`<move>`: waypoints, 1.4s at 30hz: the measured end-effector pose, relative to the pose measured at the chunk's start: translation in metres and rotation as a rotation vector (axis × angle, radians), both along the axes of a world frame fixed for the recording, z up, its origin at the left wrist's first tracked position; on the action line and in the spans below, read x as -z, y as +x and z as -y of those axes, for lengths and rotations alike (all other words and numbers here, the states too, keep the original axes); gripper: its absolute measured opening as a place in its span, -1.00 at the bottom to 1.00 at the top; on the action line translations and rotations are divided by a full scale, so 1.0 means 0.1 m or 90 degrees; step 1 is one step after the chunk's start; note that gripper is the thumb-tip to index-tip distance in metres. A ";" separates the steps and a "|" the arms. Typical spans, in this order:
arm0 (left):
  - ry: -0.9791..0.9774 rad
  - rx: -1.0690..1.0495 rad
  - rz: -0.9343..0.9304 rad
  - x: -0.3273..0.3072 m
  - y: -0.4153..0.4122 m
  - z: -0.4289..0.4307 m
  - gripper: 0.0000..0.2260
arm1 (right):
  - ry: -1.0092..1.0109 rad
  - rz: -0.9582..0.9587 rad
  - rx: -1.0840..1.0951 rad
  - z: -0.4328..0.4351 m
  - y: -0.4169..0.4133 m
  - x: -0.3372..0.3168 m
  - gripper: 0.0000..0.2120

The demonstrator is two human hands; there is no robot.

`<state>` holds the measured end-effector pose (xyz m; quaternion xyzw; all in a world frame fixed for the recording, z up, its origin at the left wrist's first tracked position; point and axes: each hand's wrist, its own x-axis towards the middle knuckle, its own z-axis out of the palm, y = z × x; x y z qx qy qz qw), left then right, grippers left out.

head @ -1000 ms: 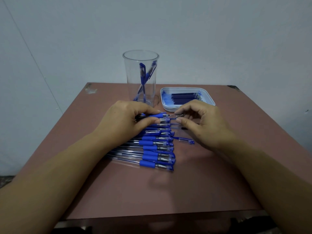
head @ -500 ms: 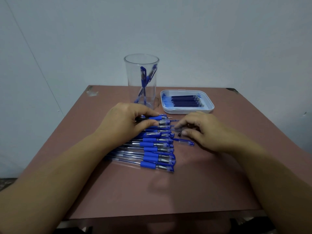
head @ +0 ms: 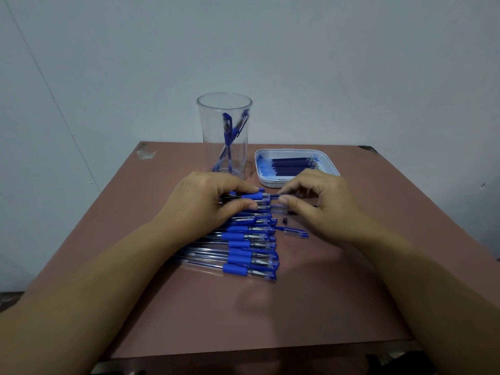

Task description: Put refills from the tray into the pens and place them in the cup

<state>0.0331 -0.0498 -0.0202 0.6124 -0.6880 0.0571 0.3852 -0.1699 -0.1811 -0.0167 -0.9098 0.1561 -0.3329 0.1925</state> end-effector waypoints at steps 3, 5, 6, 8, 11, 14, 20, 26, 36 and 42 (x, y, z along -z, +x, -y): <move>0.003 -0.010 -0.002 -0.01 0.02 -0.01 -0.66 | 0.013 0.005 0.027 0.08 -0.14 -0.04 -0.95; 0.005 -0.010 -0.004 0.00 0.02 -0.01 -0.65 | 0.004 0.018 0.030 0.06 -0.16 -0.05 -0.88; 0.005 -0.007 -0.004 0.01 0.01 0.00 -0.67 | 0.001 0.024 0.024 0.04 -0.13 -0.05 -0.85; -0.001 -0.001 0.002 0.02 -0.01 0.01 -0.73 | -0.014 0.027 0.007 -0.02 -0.06 -0.03 -0.81; -0.007 -0.004 0.009 0.01 -0.02 0.01 -0.74 | -0.036 0.025 -0.005 -0.04 0.00 -0.01 -0.88; -0.001 -0.012 0.007 0.00 0.00 0.00 -0.72 | -0.011 0.033 0.007 0.01 -0.06 -0.02 -0.90; 0.006 -0.002 0.009 0.00 -0.03 0.00 -0.71 | -0.001 0.027 -0.008 -0.02 -0.05 -0.03 -0.84; 0.028 -0.047 -0.015 -0.04 0.09 -0.01 -0.71 | 0.054 0.016 0.049 0.20 -0.21 -0.05 -0.75; 0.011 -0.067 -0.038 -0.05 0.16 -0.01 -0.69 | 0.045 -0.121 0.099 0.41 -0.24 0.05 -0.79; 0.009 -0.057 -0.056 -0.05 0.16 -0.03 -0.69 | 0.036 -0.164 0.105 0.45 -0.23 0.04 -0.88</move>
